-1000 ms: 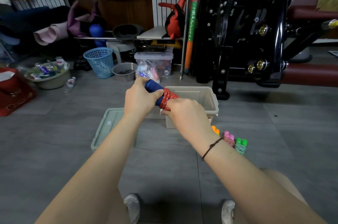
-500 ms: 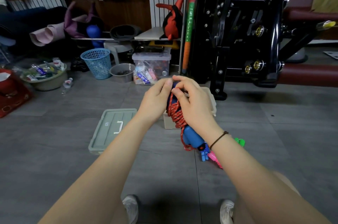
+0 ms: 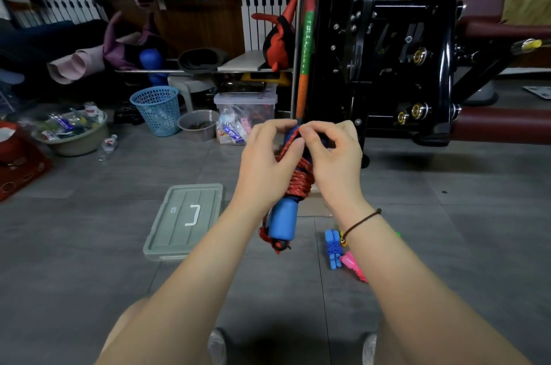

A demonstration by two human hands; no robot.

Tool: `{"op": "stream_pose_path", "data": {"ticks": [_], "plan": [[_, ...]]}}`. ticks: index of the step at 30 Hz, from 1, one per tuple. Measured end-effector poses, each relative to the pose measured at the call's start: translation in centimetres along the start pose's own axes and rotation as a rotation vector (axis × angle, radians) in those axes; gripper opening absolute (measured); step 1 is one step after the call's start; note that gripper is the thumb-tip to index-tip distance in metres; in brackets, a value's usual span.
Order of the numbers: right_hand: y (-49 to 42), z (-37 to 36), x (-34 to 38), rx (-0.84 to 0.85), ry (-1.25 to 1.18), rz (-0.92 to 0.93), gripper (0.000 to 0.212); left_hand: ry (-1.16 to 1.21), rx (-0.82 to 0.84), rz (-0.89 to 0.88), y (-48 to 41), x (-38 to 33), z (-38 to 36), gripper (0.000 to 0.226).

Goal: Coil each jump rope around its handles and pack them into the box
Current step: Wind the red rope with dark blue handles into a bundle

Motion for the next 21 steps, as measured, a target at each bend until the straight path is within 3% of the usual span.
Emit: {"op": "stream_pose_path", "data": {"ticks": [5, 12, 16, 18, 21], "plan": [[0.6, -0.8, 0.4, 0.008, -0.134, -0.104, 0.004, 0.1, -0.155, 0.102, 0.0, -0.2, 0.2, 0.011], [1.4, -1.8, 1.0, 0.01, -0.156, -0.062, 0.009, 0.732, -0.15, 0.537, -1.0, 0.2, 0.5, 0.007], [1.8, -2.2, 1.3, 0.042, -0.22, -0.028, 0.027, 0.802, -0.176, 0.637, -1.0, 0.0, 0.2, 0.007], [1.6, -2.1, 1.3, 0.017, -0.192, 0.031, 0.03, 0.765, -0.201, 0.604, -1.2, 0.2, 0.1, 0.002], [1.3, -2.0, 1.2, -0.02, -0.18, 0.057, 0.037, 0.709, -0.182, 0.555, -1.1, 0.2, -0.3, 0.017]]}}
Point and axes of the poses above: each hand's wrist, its own y-axis away from the middle knuckle, its own z-axis out of the back of the hand, x = y × z, the point moved 2 cm from there along -y, towards the middle knuckle, and after that the axes turned 11 degrees about y, right-handed, at the moved point
